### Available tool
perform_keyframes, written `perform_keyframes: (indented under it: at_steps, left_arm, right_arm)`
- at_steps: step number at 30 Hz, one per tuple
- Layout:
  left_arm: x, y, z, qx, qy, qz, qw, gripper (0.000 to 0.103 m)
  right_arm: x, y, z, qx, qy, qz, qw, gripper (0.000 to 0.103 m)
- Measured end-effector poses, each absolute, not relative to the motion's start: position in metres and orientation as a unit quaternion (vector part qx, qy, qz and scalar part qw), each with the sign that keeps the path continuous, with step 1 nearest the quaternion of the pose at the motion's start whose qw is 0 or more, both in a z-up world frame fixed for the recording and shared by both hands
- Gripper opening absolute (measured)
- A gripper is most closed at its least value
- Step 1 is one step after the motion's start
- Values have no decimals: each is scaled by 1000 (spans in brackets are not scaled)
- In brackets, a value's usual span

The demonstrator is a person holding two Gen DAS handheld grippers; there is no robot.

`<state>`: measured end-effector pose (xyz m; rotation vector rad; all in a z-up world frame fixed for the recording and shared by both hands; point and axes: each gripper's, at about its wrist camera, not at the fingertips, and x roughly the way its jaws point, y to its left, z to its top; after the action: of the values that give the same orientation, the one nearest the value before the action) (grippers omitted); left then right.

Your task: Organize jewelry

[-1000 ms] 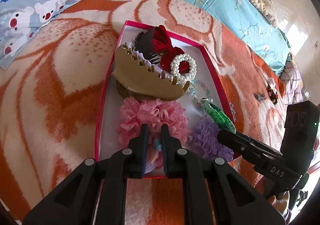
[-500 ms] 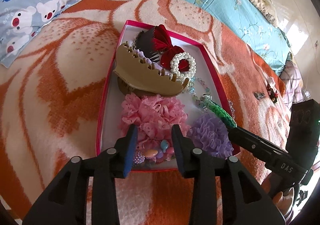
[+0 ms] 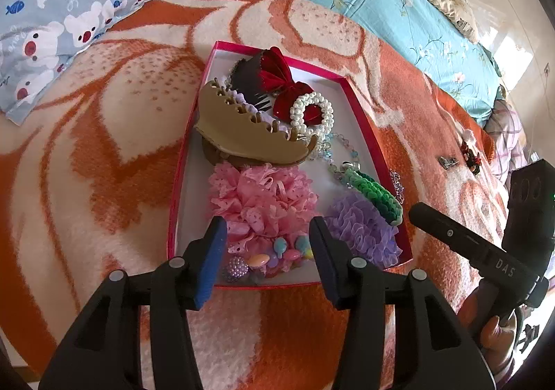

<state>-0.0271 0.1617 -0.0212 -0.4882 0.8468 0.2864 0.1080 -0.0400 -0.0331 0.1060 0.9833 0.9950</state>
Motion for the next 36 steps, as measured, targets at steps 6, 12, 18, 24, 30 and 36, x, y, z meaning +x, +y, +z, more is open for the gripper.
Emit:
perform_keyframes:
  at_steps: [6, 12, 18, 24, 30, 36]
  left_arm:
    - [-29, 161, -19, -233, 405, 140, 873, 57]
    - [-35, 161, -15, -231, 401, 146, 874, 74]
    - [-42, 158, -11, -218, 404, 157, 874, 84]
    - [-52, 157, -10, -208, 416, 175, 868, 86]
    - [-58, 149, -6, -174, 431, 197, 864, 87]
    - [-66, 139, -3, -125, 444, 219, 860, 88]
  right_arm:
    - [109, -44, -30, 53, 446, 454, 769, 56]
    - [113, -53, -28, 69, 438, 446, 778, 74]
    - [115, -60, -29, 79, 441, 439, 779, 77]
    - [115, -66, -28, 93, 447, 438, 775, 86]
    - [110, -70, -23, 92, 454, 435, 773, 89]
    - [95, -66, -12, 53, 447, 439, 778, 91]
